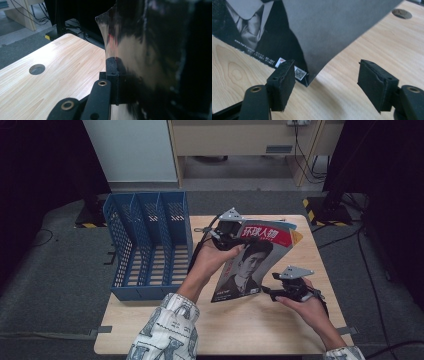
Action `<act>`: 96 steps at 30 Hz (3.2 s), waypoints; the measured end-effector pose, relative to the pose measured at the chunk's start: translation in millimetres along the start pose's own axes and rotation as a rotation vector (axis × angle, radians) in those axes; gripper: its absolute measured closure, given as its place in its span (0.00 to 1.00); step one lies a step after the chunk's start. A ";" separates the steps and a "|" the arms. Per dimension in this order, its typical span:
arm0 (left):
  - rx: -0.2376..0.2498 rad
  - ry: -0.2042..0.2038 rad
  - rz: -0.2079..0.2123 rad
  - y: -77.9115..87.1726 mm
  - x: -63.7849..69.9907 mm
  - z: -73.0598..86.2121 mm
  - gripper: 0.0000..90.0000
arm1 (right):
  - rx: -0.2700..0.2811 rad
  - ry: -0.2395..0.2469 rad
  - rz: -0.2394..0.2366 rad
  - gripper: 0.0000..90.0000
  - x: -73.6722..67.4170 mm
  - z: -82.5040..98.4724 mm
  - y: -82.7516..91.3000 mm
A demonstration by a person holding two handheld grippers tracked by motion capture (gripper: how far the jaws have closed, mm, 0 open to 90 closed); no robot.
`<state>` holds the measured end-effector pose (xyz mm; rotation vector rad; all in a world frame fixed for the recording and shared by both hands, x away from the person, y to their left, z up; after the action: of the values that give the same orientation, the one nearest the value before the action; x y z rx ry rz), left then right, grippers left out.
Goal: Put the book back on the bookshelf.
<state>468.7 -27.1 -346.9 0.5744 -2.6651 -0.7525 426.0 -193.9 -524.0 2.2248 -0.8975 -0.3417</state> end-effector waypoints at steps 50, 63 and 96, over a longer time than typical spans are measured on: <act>0.026 -0.017 0.008 7.0 -9.2 16.7 0.96 | -0.102 0.155 -0.072 0.97 0.3 -22.4 8.6; 0.052 -0.047 -0.014 8.0 -11.5 18.3 0.95 | -0.128 0.192 -0.070 0.98 -3.4 -22.2 17.5; 0.085 -0.040 0.010 17.8 -9.0 16.4 0.96 | -0.107 0.207 -0.050 0.96 5.2 -23.6 20.9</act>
<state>464.9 -2.1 -352.1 0.5725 -2.7458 -0.6566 430.3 -196.1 -492.4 2.1404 -0.6981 -0.1740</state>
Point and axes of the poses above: each handheld gripper's, and its own axes: y roughly backward along the jaws, z roughly out of its underside, x roughly to its right, the point moved 6 cm from there along -y, roughly forward along the jaws, and after that the axes turned 8 degrees about -x, right-handed, at the moved point
